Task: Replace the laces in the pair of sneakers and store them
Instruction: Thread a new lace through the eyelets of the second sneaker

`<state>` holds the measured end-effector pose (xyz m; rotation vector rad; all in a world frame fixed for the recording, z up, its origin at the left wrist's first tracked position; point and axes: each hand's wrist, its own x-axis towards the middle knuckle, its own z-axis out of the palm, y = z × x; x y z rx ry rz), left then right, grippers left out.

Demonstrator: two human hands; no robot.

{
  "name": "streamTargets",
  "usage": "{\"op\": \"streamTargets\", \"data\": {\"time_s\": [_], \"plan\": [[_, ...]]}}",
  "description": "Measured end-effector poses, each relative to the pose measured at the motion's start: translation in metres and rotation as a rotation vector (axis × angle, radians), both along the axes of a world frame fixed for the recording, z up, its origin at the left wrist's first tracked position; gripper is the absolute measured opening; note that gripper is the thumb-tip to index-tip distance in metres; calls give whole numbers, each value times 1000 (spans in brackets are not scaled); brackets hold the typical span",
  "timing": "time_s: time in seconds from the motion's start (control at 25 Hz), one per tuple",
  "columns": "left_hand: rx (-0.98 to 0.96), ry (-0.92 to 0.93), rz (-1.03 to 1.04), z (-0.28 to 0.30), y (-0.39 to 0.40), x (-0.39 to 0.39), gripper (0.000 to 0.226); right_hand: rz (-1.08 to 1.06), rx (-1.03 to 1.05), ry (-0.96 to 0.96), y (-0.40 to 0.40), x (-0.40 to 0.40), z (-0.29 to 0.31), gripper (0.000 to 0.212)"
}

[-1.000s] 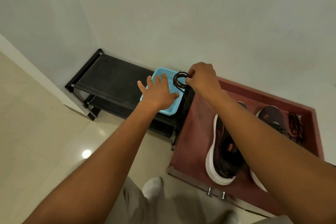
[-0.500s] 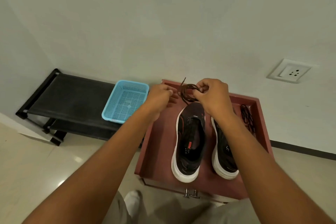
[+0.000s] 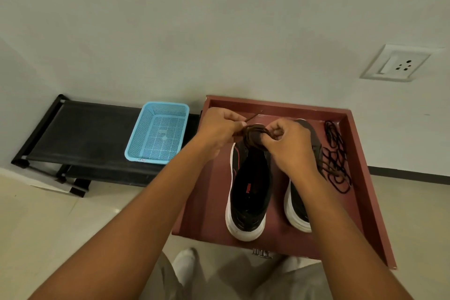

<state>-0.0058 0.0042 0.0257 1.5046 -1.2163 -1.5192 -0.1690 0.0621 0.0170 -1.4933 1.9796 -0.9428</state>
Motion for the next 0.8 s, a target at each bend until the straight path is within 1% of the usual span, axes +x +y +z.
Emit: {"op": "streamTargets", "data": {"time_s": [0.08, 0.2, 0.36, 0.4, 0.52, 0.56, 0.64, 0.72, 0.8], "plan": [[-11, 16, 25, 1, -1, 1, 10, 4, 44, -50, -2, 1, -2, 8], [-11, 17, 38, 4, 0, 0, 10, 43, 102, -164, -3, -2, -1, 16], [-9, -3, 47, 5, 1, -2, 9, 124, 284, -396, 2, -13, 18, 29], [-15, -11, 41, 7, 2, -2, 9, 158, 338, -409, 4, -16, 23, 31], [-41, -54, 7, 11, 5, -1, 8, 253, 438, -331, 9, -22, 33, 28], [-52, -63, -10, 11, 6, 0, 8, 253, 435, -309, 9, -23, 33, 27], [-86, -69, -42, 11, 9, 0, 9, 169, 317, -307, 6, -20, 28, 22], [-121, -83, -62, 10, 11, -1, 10, 39, 147, -444, 2, -15, 24, 16], [-141, -102, -79, 11, 13, -1, 11, -29, 55, -571, -2, -8, 22, 14]]}}
